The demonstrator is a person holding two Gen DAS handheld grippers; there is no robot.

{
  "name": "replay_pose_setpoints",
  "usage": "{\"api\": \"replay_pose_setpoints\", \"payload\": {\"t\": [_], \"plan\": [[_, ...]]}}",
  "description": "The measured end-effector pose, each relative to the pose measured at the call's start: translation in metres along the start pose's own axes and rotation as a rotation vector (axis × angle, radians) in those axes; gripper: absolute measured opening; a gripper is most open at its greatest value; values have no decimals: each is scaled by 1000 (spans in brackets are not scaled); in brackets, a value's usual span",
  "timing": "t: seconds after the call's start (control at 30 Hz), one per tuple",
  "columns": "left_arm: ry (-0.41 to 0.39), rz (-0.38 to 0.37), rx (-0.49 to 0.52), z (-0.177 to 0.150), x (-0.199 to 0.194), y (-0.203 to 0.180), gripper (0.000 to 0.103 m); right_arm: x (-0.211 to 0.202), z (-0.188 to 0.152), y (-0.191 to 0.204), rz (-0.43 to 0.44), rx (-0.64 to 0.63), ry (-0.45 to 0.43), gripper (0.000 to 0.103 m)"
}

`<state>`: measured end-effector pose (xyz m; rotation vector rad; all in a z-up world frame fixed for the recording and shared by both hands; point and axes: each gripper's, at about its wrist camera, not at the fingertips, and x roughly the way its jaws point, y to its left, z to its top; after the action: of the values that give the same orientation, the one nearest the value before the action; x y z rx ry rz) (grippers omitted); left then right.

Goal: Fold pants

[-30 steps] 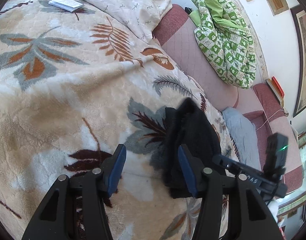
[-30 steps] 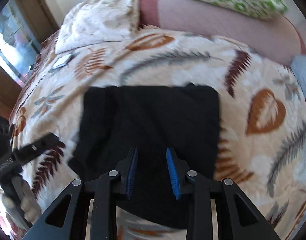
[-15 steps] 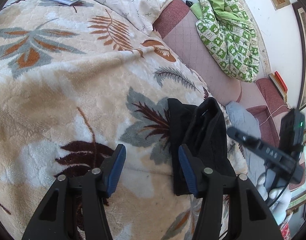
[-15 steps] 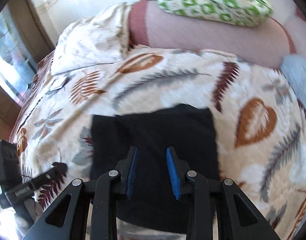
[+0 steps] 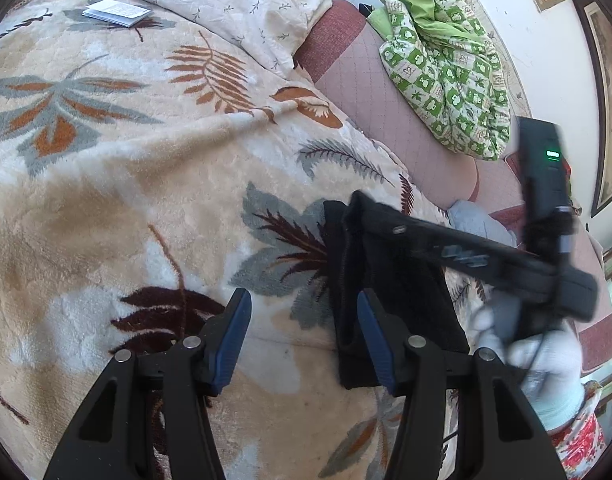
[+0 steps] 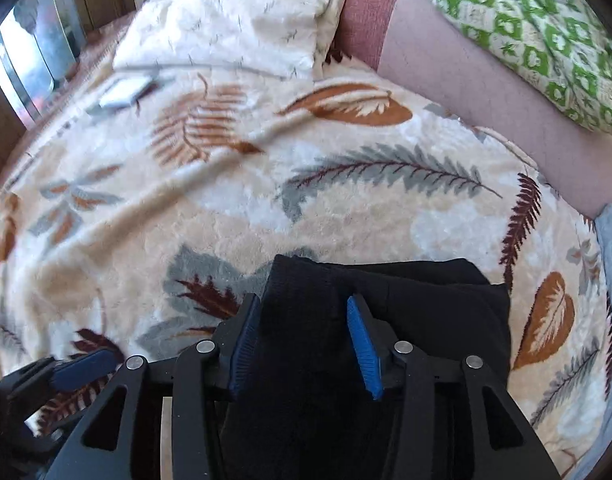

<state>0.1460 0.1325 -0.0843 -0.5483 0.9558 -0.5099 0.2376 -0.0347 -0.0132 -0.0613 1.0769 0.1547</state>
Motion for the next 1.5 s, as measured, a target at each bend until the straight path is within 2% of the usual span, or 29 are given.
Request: {"api": "replay_pose_setpoints", "payload": {"t": [0.1,0.23,0.37,0.5,0.57,0.73,0.8,0.9,0.97,1.07,1.1,1.13,1.17,1.2,1.23,1.27,1.33,1.5], "plan": [[2,-3,11,-2,0,-4,54,-35,-12,-27,60,104,-73,51],[13,-43,-1,-6,3,-6,60,-74,-54,-87,71,246,-133,56],[55,-106,-31,-11,14,-9,60,-82,-101,-149,171,403,-134,61],[73,-114,-31,-10,27,-23,62,-77,-125,-181,243,504,-164,71],[86,-89,-19,-8,38,-30,67,-67,-128,-190,300,548,-166,72],[155,-21,-6,2,69,-39,69,-30,-120,-190,389,589,-128,73],[162,-12,1,6,77,-44,74,-17,-117,-188,408,595,-113,73],[182,-11,29,10,90,-55,88,3,-113,-181,444,588,-85,73],[186,-11,60,10,98,-62,103,15,-110,-176,468,583,-62,78],[176,40,121,4,105,-75,103,27,-109,-174,512,602,-51,80],[180,42,144,3,106,-80,102,29,-108,-175,527,608,-53,78],[188,20,159,2,105,-84,83,28,-108,-174,535,606,-54,74],[192,25,168,0,104,-88,67,26,-107,-175,548,602,-60,56],[193,28,182,0,103,-91,62,21,-108,-175,564,607,-70,42],[188,29,191,0,101,-93,53,16,-108,-176,570,615,-80,37],[187,27,189,1,99,-95,48,11,-108,-177,585,617,-93,26],[193,-7,164,2,96,-98,44,-3,-105,-177,606,613,-119,24],[203,-25,173,-4,95,-123,43,-36,-100,-179,561,576,-171,23]]}}
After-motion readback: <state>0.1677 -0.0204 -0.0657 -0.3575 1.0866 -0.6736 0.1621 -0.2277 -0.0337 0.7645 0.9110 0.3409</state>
